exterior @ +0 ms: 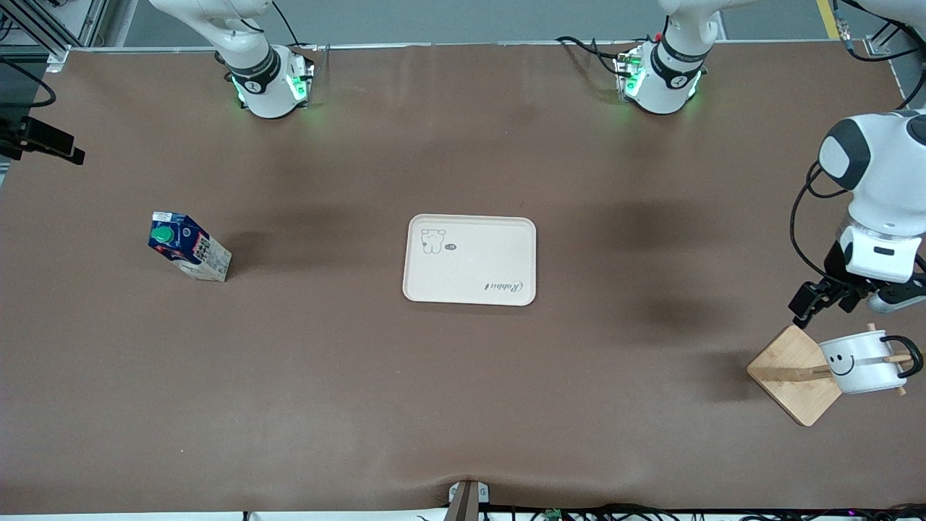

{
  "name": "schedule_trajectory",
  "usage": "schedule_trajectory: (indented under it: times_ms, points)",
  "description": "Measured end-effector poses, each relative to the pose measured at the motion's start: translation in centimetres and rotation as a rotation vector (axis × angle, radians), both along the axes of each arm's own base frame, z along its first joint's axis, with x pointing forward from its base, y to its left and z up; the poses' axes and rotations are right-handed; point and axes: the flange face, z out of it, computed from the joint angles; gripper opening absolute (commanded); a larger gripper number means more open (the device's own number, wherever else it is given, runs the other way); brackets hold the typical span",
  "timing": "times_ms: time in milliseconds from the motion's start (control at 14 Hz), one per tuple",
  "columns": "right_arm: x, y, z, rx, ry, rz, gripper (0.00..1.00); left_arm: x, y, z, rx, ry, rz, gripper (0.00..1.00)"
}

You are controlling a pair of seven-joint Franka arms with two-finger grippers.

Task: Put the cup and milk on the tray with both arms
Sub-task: 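Reach the right gripper to the milk carton while the left gripper reaches the mug, then grasp the milk carton with the right gripper while the left gripper grasps the mug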

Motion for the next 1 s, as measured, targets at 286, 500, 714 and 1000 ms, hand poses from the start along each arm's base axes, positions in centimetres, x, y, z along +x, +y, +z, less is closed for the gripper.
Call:
schedule_trajectory:
  times_ms: [286,500,714,1000]
  points:
    - [0.9,-0.1,-1.3,0.001,0.018,-0.001,1.00,1.5,0.5,-0.3,0.006,-0.020,-0.005,0.85]
    - [2.5,-0.2,-4.0,0.002,0.049,0.001,1.00,2.7,0.3,-0.8,0.003,-0.037,-0.013,0.85]
    - [4.2,-0.3,-7.6,0.005,0.104,0.001,1.00,3.4,0.2,-2.1,-0.004,-0.062,-0.022,0.74]
    - [5.7,-0.5,-11.8,0.009,0.167,-0.001,1.00,3.8,0.1,-3.1,0.005,-0.064,-0.037,0.53]
